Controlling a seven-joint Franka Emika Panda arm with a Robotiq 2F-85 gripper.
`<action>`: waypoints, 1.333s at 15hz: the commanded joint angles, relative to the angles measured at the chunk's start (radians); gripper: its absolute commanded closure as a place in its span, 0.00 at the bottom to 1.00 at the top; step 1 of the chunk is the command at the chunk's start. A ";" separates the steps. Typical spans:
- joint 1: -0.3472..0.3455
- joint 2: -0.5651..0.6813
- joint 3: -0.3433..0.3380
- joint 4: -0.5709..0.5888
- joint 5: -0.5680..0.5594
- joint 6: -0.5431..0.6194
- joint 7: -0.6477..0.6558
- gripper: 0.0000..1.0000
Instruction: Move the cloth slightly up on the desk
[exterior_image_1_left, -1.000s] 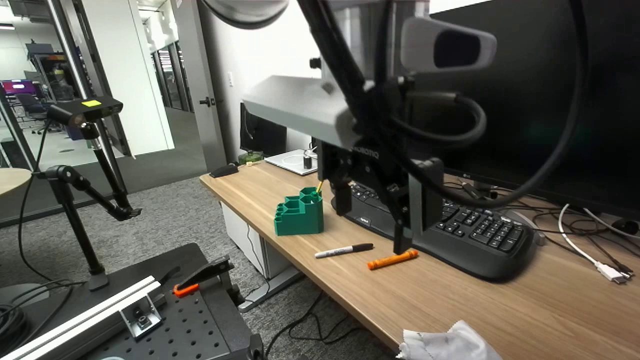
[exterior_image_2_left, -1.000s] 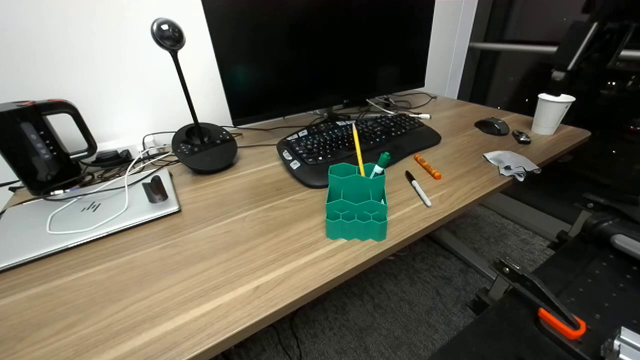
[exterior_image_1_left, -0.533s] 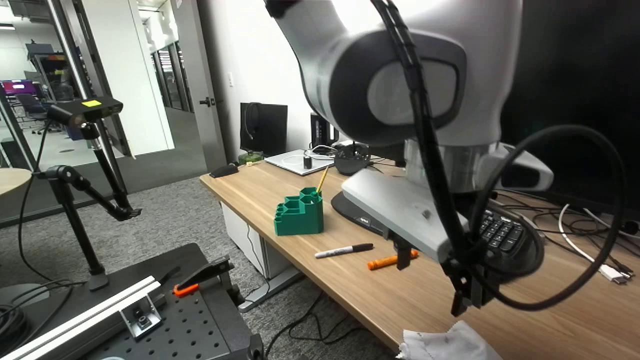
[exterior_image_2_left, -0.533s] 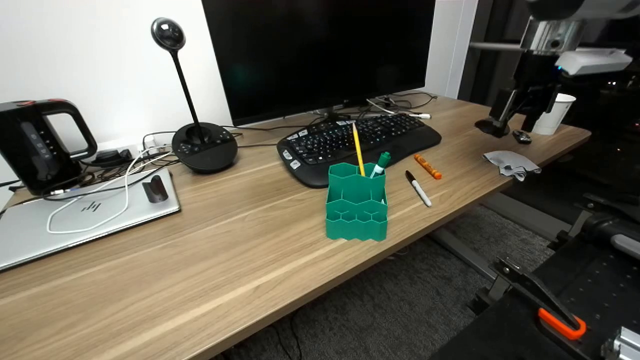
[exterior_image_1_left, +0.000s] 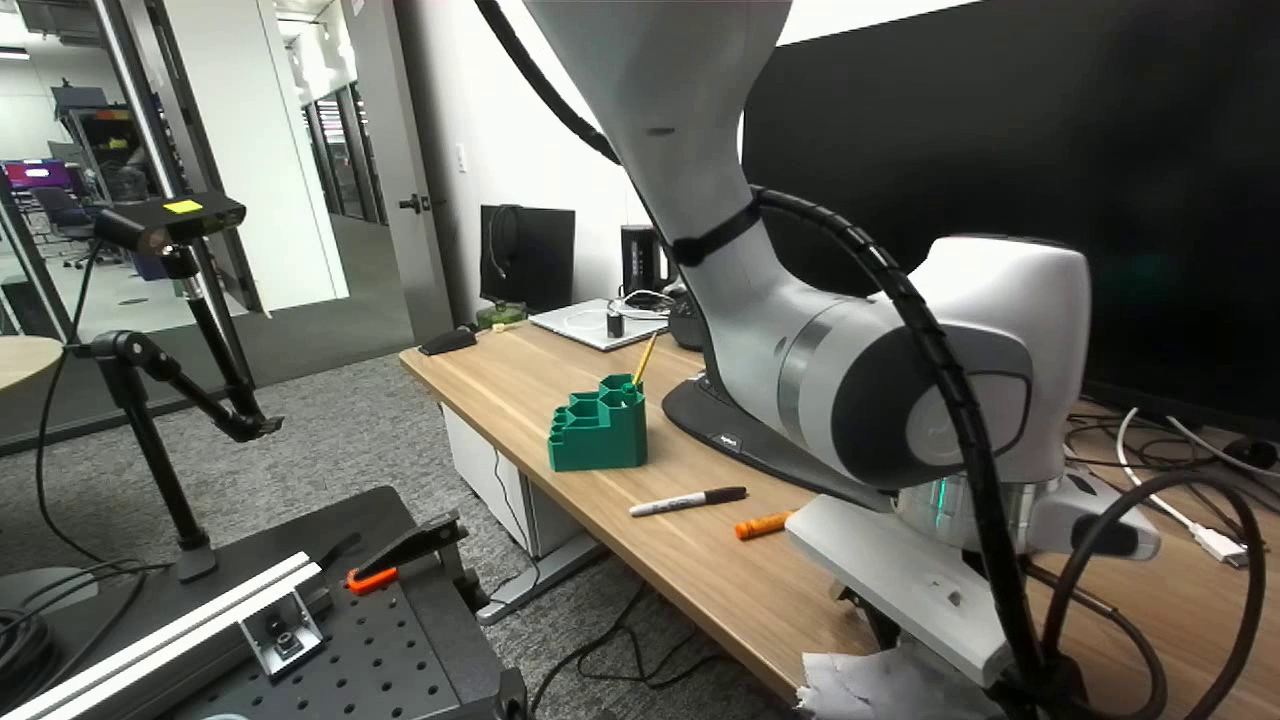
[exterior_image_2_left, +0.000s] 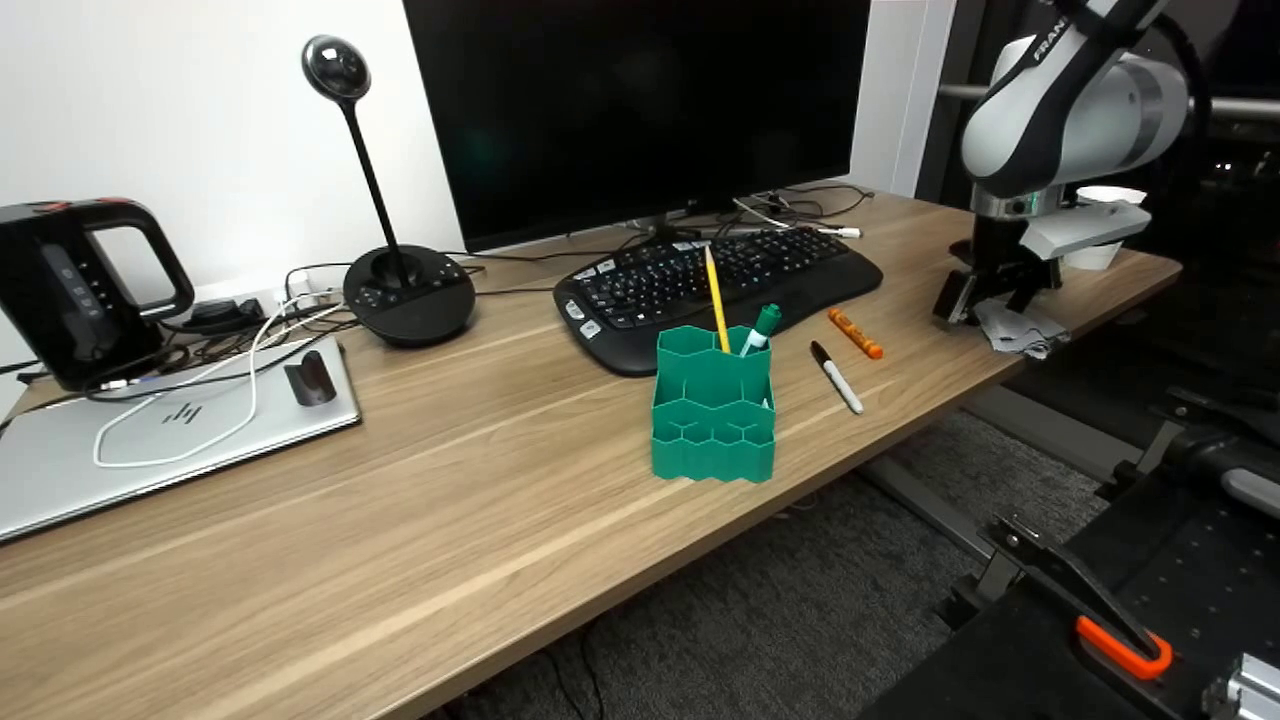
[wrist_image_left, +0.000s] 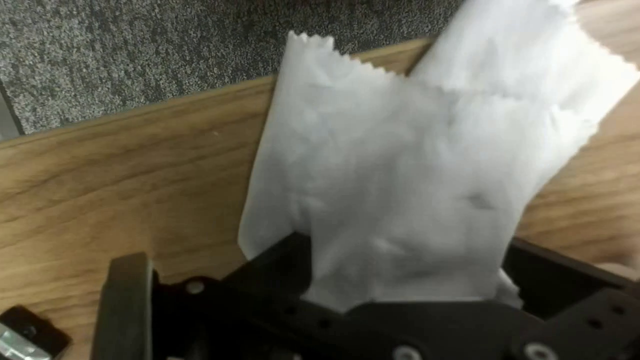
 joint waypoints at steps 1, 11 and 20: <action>-0.004 0.088 -0.001 0.133 -0.041 -0.092 0.056 0.00; 0.003 0.297 -0.006 0.557 -0.027 -0.121 0.229 0.00; -0.020 0.164 0.036 0.515 -0.042 -0.376 0.082 0.00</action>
